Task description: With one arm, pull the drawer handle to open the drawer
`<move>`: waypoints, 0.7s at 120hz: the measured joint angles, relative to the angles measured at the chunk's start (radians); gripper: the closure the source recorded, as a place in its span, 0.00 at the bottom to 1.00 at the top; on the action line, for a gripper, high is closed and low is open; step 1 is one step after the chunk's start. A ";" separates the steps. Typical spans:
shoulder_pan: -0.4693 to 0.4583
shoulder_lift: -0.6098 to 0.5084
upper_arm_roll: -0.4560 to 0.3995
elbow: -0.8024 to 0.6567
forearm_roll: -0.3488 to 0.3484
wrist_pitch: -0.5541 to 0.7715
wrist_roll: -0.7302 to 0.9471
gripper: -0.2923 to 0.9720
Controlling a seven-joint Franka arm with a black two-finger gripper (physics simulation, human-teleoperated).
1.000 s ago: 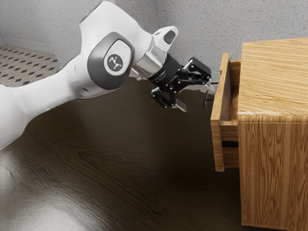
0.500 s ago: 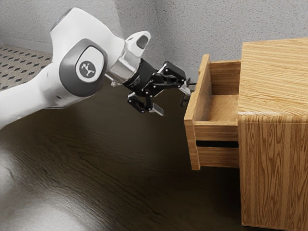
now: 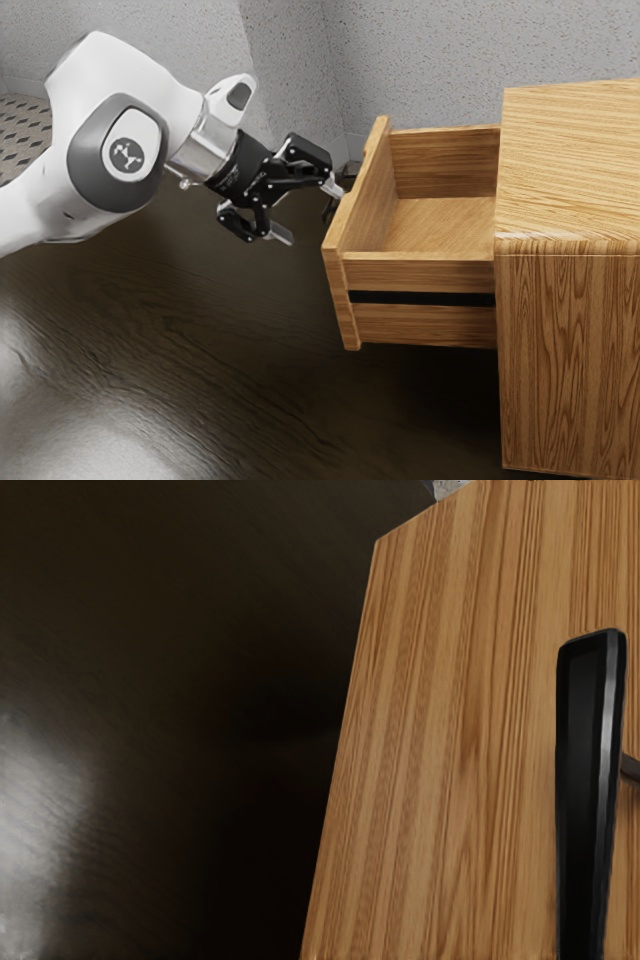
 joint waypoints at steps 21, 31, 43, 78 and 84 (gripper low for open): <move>-0.003 -0.031 0.027 -0.035 0.002 0.007 0.000 0.23; 0.000 -0.046 0.044 -0.053 0.003 0.009 0.001 0.23; 0.000 -0.069 0.064 -0.076 0.005 0.009 0.001 0.23; 0.000 -0.116 0.127 -0.118 0.021 0.004 0.002 0.23; 0.000 -0.127 0.133 -0.122 0.025 0.003 0.002 0.23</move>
